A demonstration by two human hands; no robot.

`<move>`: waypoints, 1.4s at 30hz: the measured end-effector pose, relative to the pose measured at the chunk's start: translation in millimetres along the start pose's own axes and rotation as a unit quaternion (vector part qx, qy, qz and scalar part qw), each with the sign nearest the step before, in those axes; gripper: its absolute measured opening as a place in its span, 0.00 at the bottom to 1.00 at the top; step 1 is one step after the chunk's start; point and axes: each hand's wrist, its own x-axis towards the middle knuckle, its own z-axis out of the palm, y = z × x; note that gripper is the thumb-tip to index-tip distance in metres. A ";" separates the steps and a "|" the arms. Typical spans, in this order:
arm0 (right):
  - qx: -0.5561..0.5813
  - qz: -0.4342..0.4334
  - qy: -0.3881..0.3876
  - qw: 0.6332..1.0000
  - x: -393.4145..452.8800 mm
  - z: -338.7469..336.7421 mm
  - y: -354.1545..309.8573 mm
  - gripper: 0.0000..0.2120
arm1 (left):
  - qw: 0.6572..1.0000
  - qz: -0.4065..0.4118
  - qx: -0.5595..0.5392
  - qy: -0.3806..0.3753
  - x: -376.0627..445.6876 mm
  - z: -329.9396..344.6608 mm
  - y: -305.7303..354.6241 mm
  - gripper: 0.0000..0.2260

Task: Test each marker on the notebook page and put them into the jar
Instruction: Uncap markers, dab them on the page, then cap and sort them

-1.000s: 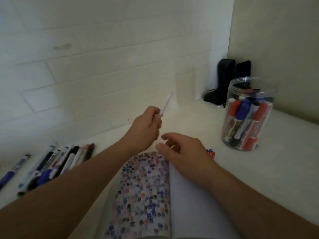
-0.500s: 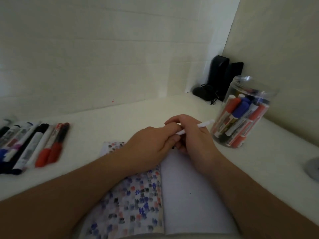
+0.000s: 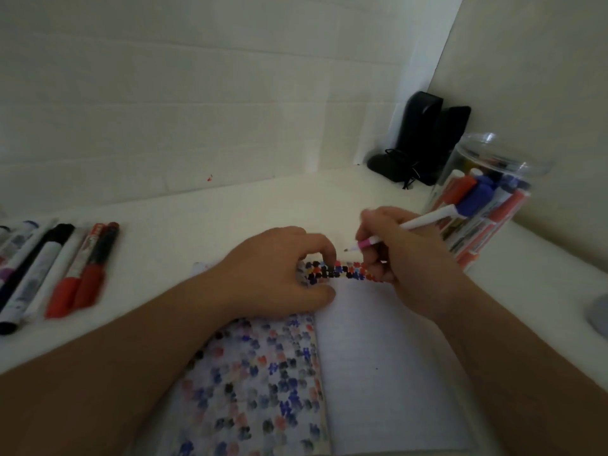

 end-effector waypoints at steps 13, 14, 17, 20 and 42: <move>-0.214 0.001 0.009 0.977 -0.7 9.4 14.6 0.11 | 0.999 -0.029 0.011 -0.025 5.2 4.0 -2.6 0.17; -0.213 0.002 0.012 0.977 -0.3 9.7 15.7 0.11 | 0.999 -0.028 0.011 -0.025 5.6 4.2 -2.9 0.17; -0.211 0.001 0.018 0.977 1.1 9.6 17.9 0.12 | 0.999 -0.032 0.014 -0.027 6.2 4.6 -3.7 0.17; -0.216 -0.004 0.010 0.976 1.6 9.4 19.0 0.11 | 0.999 -0.032 0.015 -0.028 6.7 5.3 -4.6 0.17; -0.248 -0.031 0.015 0.968 2.1 11.7 22.1 0.16 | 0.999 -0.033 0.019 -0.033 6.8 4.7 -3.1 0.16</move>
